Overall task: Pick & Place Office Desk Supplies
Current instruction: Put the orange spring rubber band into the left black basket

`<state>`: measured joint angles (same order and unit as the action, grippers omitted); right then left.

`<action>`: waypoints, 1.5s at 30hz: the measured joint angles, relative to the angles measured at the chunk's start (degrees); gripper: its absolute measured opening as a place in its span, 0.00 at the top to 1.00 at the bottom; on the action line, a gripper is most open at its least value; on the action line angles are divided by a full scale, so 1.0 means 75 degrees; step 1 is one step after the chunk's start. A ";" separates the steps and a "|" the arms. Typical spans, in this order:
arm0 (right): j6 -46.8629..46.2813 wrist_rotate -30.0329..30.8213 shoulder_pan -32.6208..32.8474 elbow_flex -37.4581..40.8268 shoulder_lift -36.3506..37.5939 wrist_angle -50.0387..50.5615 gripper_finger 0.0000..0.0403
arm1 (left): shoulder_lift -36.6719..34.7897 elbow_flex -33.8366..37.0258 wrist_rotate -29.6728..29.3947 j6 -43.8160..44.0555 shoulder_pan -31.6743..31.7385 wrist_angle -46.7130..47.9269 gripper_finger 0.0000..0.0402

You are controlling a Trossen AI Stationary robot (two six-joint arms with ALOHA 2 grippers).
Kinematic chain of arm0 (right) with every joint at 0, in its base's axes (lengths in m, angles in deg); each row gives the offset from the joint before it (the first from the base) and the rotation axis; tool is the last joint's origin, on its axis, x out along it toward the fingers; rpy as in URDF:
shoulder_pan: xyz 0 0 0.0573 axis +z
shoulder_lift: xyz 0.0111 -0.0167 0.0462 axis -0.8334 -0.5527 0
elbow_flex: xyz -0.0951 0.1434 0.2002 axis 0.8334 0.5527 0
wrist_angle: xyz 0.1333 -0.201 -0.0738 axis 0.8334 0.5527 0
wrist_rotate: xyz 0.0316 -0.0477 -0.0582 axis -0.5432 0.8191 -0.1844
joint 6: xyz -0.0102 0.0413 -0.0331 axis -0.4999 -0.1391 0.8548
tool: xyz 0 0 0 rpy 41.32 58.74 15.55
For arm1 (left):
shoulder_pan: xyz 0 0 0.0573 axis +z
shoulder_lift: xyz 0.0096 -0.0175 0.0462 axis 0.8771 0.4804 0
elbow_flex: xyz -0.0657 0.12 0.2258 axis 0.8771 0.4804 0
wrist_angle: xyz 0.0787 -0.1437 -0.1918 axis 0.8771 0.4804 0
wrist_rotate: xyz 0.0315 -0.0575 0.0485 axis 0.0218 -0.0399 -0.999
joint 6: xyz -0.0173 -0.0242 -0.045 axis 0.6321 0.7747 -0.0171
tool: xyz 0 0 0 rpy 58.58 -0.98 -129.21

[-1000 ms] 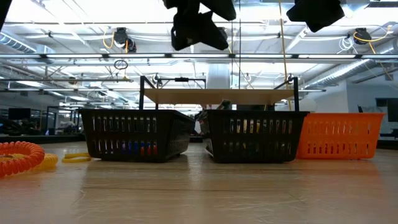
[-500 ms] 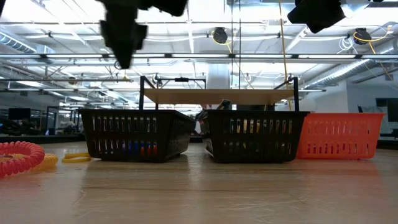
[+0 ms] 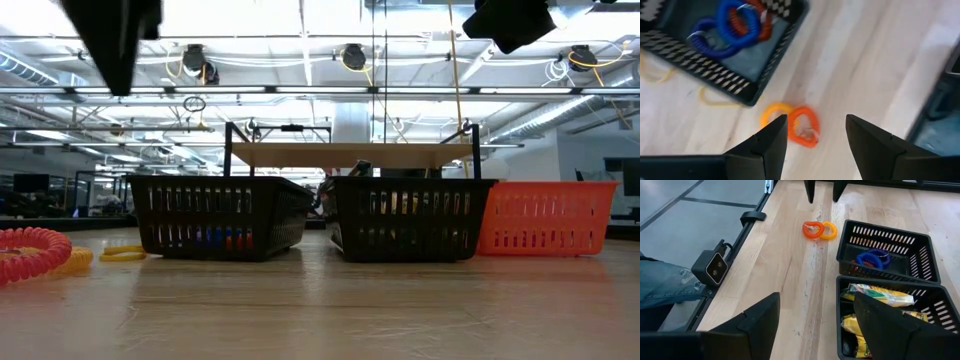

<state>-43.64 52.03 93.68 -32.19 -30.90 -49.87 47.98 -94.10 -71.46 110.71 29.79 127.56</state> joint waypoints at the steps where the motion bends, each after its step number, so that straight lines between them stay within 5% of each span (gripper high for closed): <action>1: -0.0004 0.0000 0.0000 0.0000 0.0000 0.0038 0.40 | 0.0000 0.0012 -0.0200 0.0192 -0.0099 0.0130 0.50; 13: -0.0200 0.0000 -0.0017 0.0000 0.0000 0.0208 0.40 | 0.0000 0.0656 -0.1269 0.2632 -0.1076 0.0283 0.50; 30: -0.0200 0.0029 -0.0020 0.0000 0.0000 0.0205 0.40 | 0.0003 0.2646 -0.0390 0.3955 -0.1239 -0.2609 0.50; 45: -0.0200 0.0032 -0.0020 0.0000 0.0000 0.0205 0.40 | 0.0003 0.2932 -0.0121 0.4401 -0.1239 -0.2669 0.51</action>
<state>-45.15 52.27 93.53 -32.19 -30.90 -48.33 48.01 -72.11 -72.37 143.72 20.49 107.55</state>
